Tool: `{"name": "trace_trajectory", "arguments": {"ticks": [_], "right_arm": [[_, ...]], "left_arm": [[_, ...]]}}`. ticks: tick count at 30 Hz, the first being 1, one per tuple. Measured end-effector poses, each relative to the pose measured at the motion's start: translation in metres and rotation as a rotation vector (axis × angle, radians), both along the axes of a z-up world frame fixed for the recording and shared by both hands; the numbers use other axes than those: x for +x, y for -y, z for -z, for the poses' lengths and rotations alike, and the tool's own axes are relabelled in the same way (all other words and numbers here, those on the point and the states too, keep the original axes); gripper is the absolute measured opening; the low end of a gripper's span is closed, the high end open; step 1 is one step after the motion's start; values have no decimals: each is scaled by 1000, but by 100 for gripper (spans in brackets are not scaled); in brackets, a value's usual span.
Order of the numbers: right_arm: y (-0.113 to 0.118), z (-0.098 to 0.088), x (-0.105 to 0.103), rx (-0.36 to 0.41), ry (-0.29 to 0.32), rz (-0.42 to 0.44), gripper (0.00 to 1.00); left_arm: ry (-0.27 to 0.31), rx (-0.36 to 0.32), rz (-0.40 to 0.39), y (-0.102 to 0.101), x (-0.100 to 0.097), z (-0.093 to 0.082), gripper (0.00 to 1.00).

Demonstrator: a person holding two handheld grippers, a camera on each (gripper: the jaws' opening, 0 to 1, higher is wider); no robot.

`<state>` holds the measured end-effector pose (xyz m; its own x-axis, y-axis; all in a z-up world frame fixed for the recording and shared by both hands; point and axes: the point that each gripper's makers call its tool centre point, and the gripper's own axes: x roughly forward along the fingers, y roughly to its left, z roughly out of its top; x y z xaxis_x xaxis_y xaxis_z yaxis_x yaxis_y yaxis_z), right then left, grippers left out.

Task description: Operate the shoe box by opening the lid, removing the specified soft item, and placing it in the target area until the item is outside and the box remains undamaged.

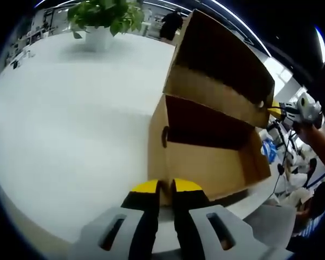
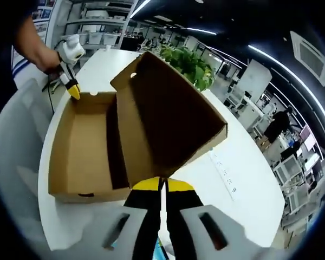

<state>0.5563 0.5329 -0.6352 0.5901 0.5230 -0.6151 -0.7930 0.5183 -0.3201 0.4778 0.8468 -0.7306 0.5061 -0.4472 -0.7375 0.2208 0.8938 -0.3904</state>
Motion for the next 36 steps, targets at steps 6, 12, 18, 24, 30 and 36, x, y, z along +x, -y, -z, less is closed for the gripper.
{"name": "trace_trajectory", "arguments": {"ticks": [6, 12, 18, 24, 30, 36], "right_arm": [[2, 1, -11, -3, -3, -1, 0], [0, 0, -20, 12, 10, 9, 0], [-1, 0, -29, 44, 11, 30, 0], [-3, 2, -39, 115, -2, 85, 0], [-5, 4, -49, 173, -11, 127, 0], [-6, 3, -51, 244, -22, 193, 0]], "left_arm": [[5, -4, -3, 0, 0, 0, 5], [8, 3, 0, 0, 1, 1, 5], [8, 10, 2, 0, 1, 1, 5], [10, 13, 3, -1, 2, 2, 5], [12, 17, 2, 0, 2, 2, 5], [12, 17, 1, 0, 3, 2, 5]]}}
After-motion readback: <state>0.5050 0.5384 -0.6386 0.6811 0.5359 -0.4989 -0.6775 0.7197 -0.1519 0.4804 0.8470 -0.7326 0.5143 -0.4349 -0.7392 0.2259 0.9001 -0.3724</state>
